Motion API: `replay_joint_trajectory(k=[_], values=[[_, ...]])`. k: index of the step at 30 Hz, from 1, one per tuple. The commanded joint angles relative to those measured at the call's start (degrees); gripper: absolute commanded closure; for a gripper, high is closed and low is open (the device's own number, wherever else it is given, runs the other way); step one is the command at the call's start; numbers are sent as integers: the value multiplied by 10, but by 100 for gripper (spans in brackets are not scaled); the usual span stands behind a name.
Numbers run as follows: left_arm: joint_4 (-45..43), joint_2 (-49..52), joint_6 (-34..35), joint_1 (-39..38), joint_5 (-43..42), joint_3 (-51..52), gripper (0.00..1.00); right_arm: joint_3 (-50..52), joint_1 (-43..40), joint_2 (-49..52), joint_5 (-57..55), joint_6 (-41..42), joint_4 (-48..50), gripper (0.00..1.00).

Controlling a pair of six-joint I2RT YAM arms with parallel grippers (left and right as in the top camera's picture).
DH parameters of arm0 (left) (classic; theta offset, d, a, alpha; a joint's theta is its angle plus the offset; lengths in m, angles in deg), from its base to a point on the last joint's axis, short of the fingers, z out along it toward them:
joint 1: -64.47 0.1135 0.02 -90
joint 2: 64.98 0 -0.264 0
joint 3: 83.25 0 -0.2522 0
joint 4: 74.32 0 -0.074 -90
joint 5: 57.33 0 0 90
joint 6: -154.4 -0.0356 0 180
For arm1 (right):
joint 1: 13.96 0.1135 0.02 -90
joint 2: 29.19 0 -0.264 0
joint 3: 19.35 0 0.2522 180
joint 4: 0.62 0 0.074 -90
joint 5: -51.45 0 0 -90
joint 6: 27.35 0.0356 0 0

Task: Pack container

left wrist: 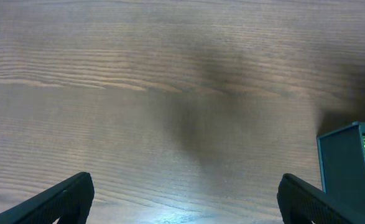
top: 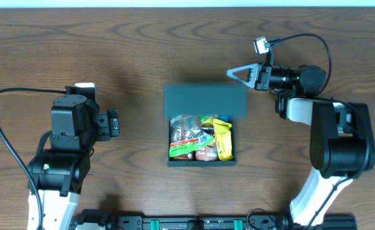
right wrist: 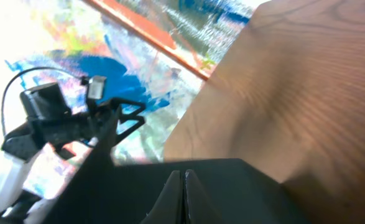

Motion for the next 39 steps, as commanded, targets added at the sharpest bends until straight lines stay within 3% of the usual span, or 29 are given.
replay_joint_trajectory(k=[1, 11, 18, 22, 26, 33, 39], values=[[2, -3, -10, 2, 0, 3, 5, -10, 7, -46, 20, 37, 14, 98], [2, -3, -10, 2, 0, 3, 5, -10, 12, -183, 37, 63, 14, 98], [2, -3, -10, 2, 0, 3, 5, -40, 6, -293, 2, 167, -25, 98], [2, -3, -10, 2, 0, 3, 5, -82, 4, -321, -14, 226, -142, 98], [2, -3, -10, 2, 0, 3, 5, -120, 5, -327, -53, 230, -277, 98], [2, -3, -10, 2, 0, 3, 5, -188, 22, -327, -93, 139, -428, 98], [2, -3, -10, 2, 0, 3, 5, -252, 31, -327, -182, -4, -698, 98]])
